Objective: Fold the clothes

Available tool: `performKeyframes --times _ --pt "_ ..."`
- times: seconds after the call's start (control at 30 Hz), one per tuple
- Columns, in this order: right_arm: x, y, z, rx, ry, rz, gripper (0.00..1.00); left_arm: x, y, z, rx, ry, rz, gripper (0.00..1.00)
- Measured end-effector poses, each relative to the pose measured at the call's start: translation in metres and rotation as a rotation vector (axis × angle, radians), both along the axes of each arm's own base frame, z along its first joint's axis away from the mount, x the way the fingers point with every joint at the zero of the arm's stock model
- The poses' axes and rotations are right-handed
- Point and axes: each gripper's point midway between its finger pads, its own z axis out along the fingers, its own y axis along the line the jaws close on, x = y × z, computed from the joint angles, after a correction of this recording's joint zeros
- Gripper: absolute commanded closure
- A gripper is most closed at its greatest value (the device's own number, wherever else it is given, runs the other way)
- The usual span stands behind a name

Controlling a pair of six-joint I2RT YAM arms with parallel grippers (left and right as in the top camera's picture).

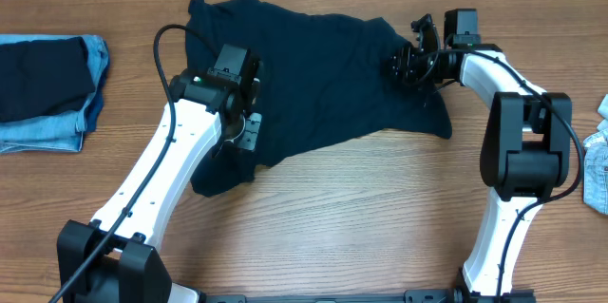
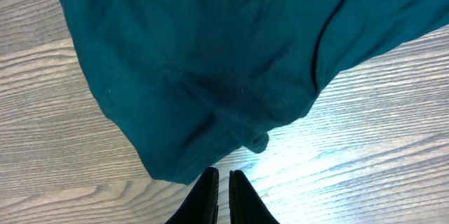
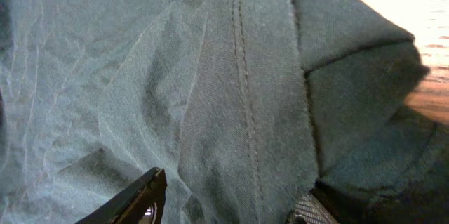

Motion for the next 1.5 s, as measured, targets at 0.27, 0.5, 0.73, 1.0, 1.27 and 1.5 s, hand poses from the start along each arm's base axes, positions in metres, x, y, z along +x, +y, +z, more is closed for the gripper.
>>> performKeyframes --times 0.27,0.5,0.73,1.0,1.27,1.5 --pt "0.005 -0.03 0.024 -0.045 -0.037 -0.068 0.46 0.0 0.0 0.0 0.0 -0.001 0.0 0.9" --pt "0.005 -0.039 0.034 -0.058 -0.045 -0.087 0.41 0.001 0.0 0.0 -0.002 -0.004 0.0 0.89" --pt "0.011 -0.036 0.038 -0.06 -0.079 -0.082 0.38 0.002 -0.001 0.0 -0.003 -0.008 0.0 0.89" --pt "0.022 -0.007 0.045 -0.076 -0.152 -0.033 0.37 0.003 -0.001 0.001 -0.005 -0.013 0.0 0.89" --pt "0.025 -0.003 0.04 -0.152 -0.155 -0.061 0.36 0.003 -0.001 0.001 -0.005 -0.013 0.0 0.89" --pt "-0.027 -0.007 0.012 -0.117 0.151 -0.121 0.46 0.008 -0.003 0.001 -0.011 -0.031 0.0 0.88"
